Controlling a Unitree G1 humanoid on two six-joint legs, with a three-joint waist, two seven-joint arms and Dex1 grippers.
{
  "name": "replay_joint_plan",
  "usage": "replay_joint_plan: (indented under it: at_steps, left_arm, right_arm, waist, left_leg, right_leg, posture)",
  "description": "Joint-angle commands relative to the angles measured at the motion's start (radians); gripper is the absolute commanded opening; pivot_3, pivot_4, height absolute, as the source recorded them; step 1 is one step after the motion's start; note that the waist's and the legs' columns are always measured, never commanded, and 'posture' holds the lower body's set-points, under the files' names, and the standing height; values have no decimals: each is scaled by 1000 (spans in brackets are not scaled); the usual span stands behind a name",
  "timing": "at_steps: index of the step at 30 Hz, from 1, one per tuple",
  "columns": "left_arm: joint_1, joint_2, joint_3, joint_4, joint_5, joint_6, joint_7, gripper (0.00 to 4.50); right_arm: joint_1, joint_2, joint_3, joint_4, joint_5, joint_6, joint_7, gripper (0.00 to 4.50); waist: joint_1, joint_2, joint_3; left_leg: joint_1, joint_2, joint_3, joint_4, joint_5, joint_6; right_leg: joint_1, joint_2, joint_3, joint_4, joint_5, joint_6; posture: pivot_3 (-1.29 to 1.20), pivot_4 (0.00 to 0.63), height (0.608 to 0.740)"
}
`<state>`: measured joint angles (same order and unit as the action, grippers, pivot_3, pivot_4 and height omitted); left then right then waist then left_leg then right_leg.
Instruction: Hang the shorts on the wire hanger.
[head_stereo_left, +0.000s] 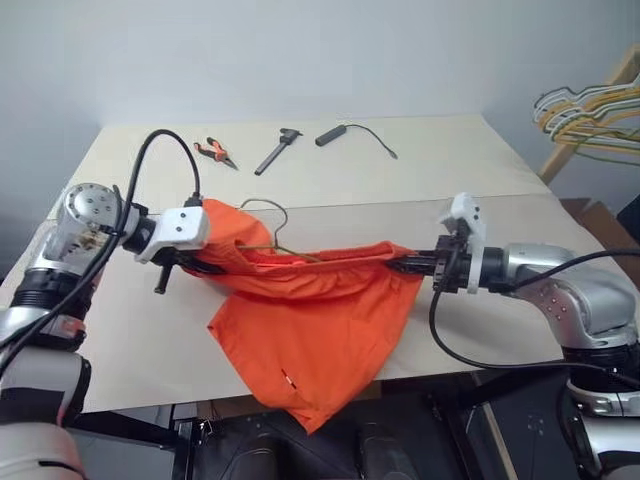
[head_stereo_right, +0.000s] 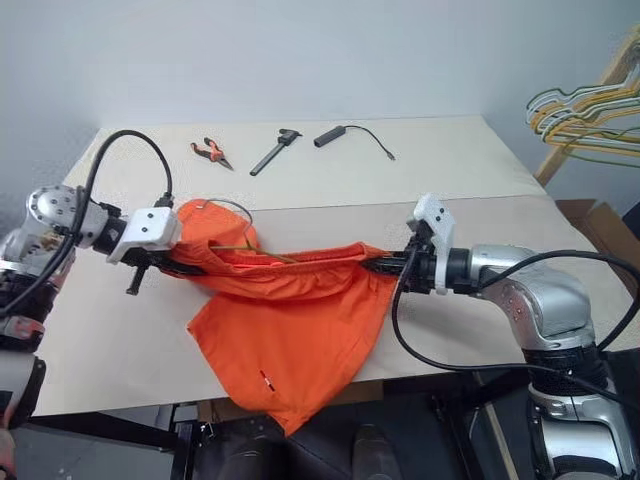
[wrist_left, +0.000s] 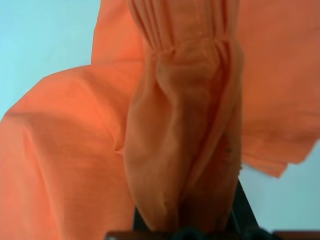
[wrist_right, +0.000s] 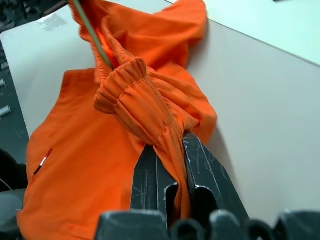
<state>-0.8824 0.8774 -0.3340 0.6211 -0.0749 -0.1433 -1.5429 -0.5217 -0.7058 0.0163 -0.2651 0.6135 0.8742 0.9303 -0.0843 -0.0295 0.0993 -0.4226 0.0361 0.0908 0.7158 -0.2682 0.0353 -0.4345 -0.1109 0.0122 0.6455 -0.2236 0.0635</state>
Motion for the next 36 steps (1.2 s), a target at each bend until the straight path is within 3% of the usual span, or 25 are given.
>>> replay_joint_plan:
  at_steps: [1, 3, 4, 16, 20, 24, 31, 36]
  left_arm:
    - [-48, -30, 27, 20, 36, 20, 37, 0]
    - [-64, -57, 41, 32, 35, 36, 51, 0]
    - [-71, -69, 49, 36, 31, 48, 54, 0]
    - [-90, -95, 80, 53, 51, 49, 68, 0]
    - [-89, -85, 91, 46, 35, 46, 31, 0]
    - [-88, -81, 90, 46, 33, 42, -35, 0]
    - [-113, -105, 87, 74, 61, 28, -44, 0]
    - [-125, -114, 91, 86, 71, 25, -44, 0]
  right_arm:
    - [-24, 15, 15, -82, 17, 28, -36, 14]
    - [-32, 21, 42, -97, 1, 43, -57, 14]
    - [-33, 19, 53, -102, -9, 46, -66, 511]
    - [-4, -90, 55, -113, -81, 23, -78, 4487]
    - [-30, -170, -51, -84, -41, -31, 13, 4487]
    - [-163, -136, -56, -59, 11, -30, 52, 4487]
    - [-412, 59, 197, 41, -88, 26, 3, 4487]
    - [-523, 211, 292, 153, -137, 66, -51, 4487]
  waist:
    - [0, 0, 0]
    - [0, 0, 0]
    - [-1, 0, 0]
    - [-12, 0, 0]
    - [-11, 0, 0]
    - [-20, 0, 0]
    - [-38, 1, -1]
    - [-42, 1, -1]
  left_leg:
    - [0, 0, 1, 0, 0, 0]
    - [0, 0, 2, 0, 0, 0]
    - [0, 0, 2, 0, 0, 0]
    - [0, 0, 1, 0, 0, 0]
    - [-1, 0, 1, 0, 0, 0]
    - [1, 0, 1, 0, 0, 0]
    - [1, 0, 1, 0, 0, 0]
    - [-2, 0, -2, 1, 0, 0]
  right_leg:
    - [0, 0, 0, 0, 0, 0]
    - [0, 0, 0, 0, 0, 0]
    - [0, 0, 0, 0, 0, 0]
    - [0, 0, 0, 0, 0, 0]
    - [0, 0, 0, 0, 0, 0]
    - [0, 0, 1, -4, 0, 0]
    - [0, 0, 1, 2, 0, 0]
    - [-2, -1, 0, 2, 0, 0]
  posture:
    - [-111, 61, 740]
    - [-116, 59, 740]
    - [-116, 59, 740]
    - [-112, 54, 740]
    - [-104, 55, 740]
    - [-108, 52, 740]
    - [-114, 45, 740]
    - [-112, 42, 740]
